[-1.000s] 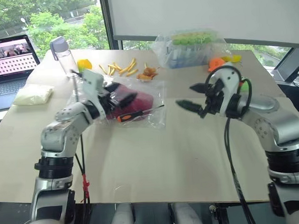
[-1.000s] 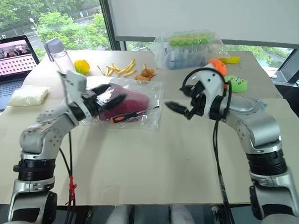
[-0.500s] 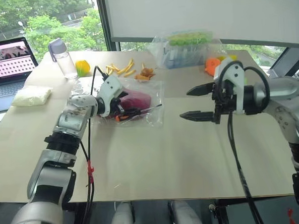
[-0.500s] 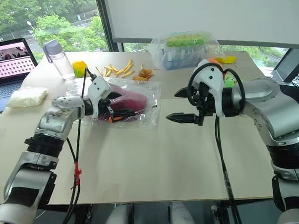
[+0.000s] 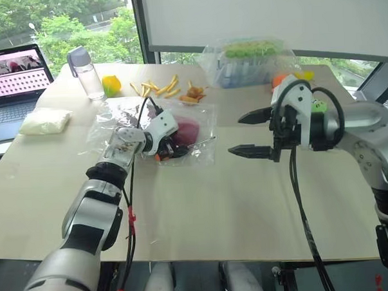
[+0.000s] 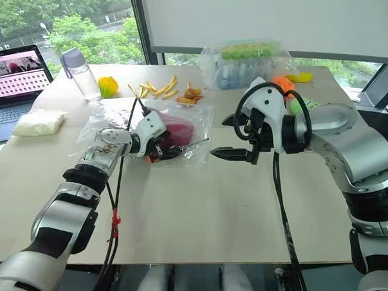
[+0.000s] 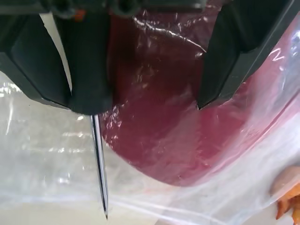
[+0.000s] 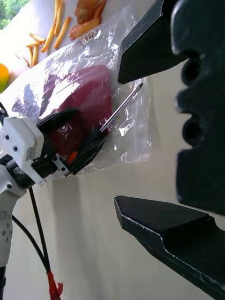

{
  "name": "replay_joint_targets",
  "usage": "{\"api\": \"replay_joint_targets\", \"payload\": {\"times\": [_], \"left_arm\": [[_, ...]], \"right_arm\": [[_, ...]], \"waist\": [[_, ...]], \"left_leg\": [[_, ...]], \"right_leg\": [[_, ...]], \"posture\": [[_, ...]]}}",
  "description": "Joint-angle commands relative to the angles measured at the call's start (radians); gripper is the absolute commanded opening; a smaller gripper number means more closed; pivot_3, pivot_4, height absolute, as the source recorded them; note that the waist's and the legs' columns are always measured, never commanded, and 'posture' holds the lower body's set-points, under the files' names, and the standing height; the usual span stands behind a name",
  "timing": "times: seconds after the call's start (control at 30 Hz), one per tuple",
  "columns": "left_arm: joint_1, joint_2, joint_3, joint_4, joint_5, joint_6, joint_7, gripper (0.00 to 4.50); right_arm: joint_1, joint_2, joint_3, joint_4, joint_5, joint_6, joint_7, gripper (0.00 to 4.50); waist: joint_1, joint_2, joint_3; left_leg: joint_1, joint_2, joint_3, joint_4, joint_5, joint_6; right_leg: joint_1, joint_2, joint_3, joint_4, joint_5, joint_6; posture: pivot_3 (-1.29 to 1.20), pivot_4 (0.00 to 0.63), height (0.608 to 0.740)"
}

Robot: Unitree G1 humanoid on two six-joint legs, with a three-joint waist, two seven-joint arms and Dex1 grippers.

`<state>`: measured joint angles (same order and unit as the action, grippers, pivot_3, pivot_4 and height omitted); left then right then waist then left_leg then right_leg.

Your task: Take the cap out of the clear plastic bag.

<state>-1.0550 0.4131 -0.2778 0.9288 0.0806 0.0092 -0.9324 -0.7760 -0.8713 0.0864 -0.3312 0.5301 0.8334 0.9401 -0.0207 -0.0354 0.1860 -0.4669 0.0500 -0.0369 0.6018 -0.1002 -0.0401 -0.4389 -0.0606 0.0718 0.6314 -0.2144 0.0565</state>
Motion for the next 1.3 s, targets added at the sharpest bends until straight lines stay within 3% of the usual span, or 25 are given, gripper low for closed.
{"api": "replay_joint_targets", "payload": {"times": [0.03,0.27,0.37,0.53,0.73,0.9,1.1,1.3], "left_arm": [[0.015,0.031,-0.025,-0.015,0.059,-0.034,-0.008,2.99],[0.054,0.048,0.002,-0.072,0.059,-0.02,-0.009,0.62],[0.045,0.032,0.079,-0.09,0.004,0.009,0.053,0.62],[-0.043,-0.038,0.346,-0.114,-0.205,-0.011,0.241,0.62],[-0.063,-0.099,0.529,-0.25,-0.439,0.089,0.241,0.62],[-0.027,-0.101,0.538,-0.335,-0.48,0.151,0.253,0.62],[0.069,-0.089,0.449,-0.487,-0.479,0.289,0.189,0.62],[0.257,-0.156,0.327,-0.801,-0.582,0.562,0.171,0.62]], "right_arm": [[-0.044,0.007,-0.028,-0.011,-0.01,-0.002,-0.019,4.5],[-0.071,0.036,-0.005,0.032,-0.047,-0.029,-0.03,4.5],[-0.076,0.052,-0.003,0.037,-0.056,-0.037,-0.03,4.5],[-0.091,0.088,-0.016,0.049,-0.059,-0.042,-0.044,4.5],[-0.124,0.132,-0.002,0.115,-0.101,-0.088,-0.058,4.5],[-0.142,0.153,0.006,0.156,-0.126,-0.122,-0.043,4.5],[-0.15,0.166,0.008,0.184,-0.145,-0.152,-0.026,4.5],[-0.158,0.116,-0.043,0.267,-0.192,-0.215,-0.034,4.5]], "waist": [[-0.001,0.0,0.0],[-0.003,0.0,0.0],[-0.003,0.0,0.0],[0.003,0.0,0.0],[0.003,0.0,0.0],[0.003,0.0,0.0],[0.003,0.0,0.0],[0.007,0.0,0.0]], "left_leg": [[0.0,0.0,0.0,0.001,0.0,0.0],[0.0,0.0,0.0,0.006,0.0,0.0],[0.0,0.0,0.0,0.006,0.0,0.0],[-0.003,0.001,0.0,0.006,0.0,0.0],[-0.004,0.0,0.0,0.006,0.0,0.001],[-0.003,0.0,0.0,0.006,0.001,0.001],[-0.003,0.0,0.0,0.007,0.001,0.001],[-0.004,0.0,0.0,0.007,0.001,0.001]], "right_leg": [[0.0,0.0,0.0,0.0,0.0,-0.001],[0.001,0.0,0.0,0.002,0.0,-0.005],[0.001,0.0,0.0,0.002,0.001,-0.005],[0.0,0.0,0.0,0.002,0.004,0.002],[0.0,0.0,0.0,-0.001,0.005,0.004],[0.001,0.0,0.0,0.0,0.006,0.004],[0.001,0.0,0.0,0.0,0.006,0.004],[0.002,0.0,0.0,0.0,0.007,0.004]], "posture": [[0.0,0.15,0.74],[0.0,0.15,0.74],[0.0,0.15,0.74],[0.0,0.15,0.74],[0.0,0.15,0.74],[0.0,0.15,0.74],[0.0,0.15,0.74],[0.0,0.15,0.74]]}}
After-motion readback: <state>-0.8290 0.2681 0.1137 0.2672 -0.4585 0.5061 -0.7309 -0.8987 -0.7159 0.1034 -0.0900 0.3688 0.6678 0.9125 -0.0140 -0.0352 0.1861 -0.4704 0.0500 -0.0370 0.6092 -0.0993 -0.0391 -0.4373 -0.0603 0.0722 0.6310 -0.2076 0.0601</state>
